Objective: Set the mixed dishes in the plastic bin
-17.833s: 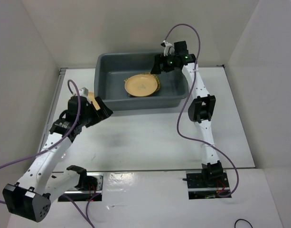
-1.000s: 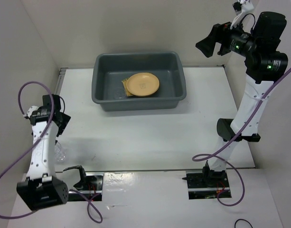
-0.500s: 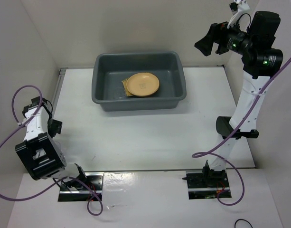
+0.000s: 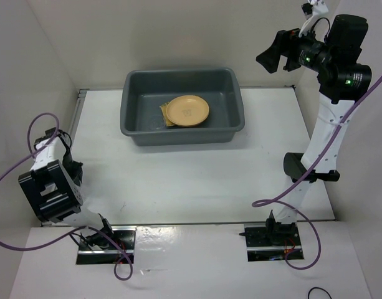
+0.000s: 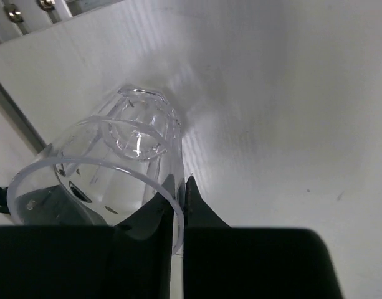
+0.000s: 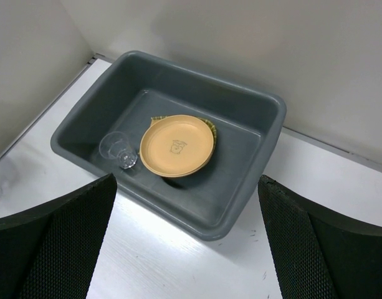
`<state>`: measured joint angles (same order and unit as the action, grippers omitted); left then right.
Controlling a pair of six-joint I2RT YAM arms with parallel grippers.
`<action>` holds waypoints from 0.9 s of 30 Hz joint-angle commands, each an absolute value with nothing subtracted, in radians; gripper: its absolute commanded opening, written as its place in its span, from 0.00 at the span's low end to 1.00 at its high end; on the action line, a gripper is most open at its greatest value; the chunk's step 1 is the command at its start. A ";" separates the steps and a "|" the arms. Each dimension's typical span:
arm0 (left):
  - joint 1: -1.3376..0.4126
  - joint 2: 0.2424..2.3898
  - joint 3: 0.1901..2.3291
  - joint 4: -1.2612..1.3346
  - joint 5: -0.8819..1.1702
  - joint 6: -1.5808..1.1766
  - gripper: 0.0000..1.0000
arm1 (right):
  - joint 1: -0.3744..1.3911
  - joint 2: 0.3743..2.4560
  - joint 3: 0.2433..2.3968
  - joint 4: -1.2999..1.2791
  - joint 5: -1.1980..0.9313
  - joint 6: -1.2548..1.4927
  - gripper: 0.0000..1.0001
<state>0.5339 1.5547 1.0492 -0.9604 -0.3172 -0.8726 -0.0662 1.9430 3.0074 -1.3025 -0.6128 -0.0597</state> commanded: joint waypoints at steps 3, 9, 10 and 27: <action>0.537 1.552 1.178 -0.919 -0.276 -0.778 0.00 | -0.064 1.944 3.043 -1.296 -0.603 -0.048 0.98; 0.462 1.514 1.491 -0.945 -0.272 -0.758 0.00 | -0.064 1.944 3.054 -1.296 -0.603 -0.048 0.98; 0.451 1.500 1.521 -0.921 -0.240 -0.758 0.00 | -0.064 1.944 3.054 -1.296 -0.603 -0.048 0.98; -0.089 2.243 2.561 -1.016 0.034 -0.506 0.00 | -0.064 1.838 2.976 -1.296 -0.577 -0.066 0.98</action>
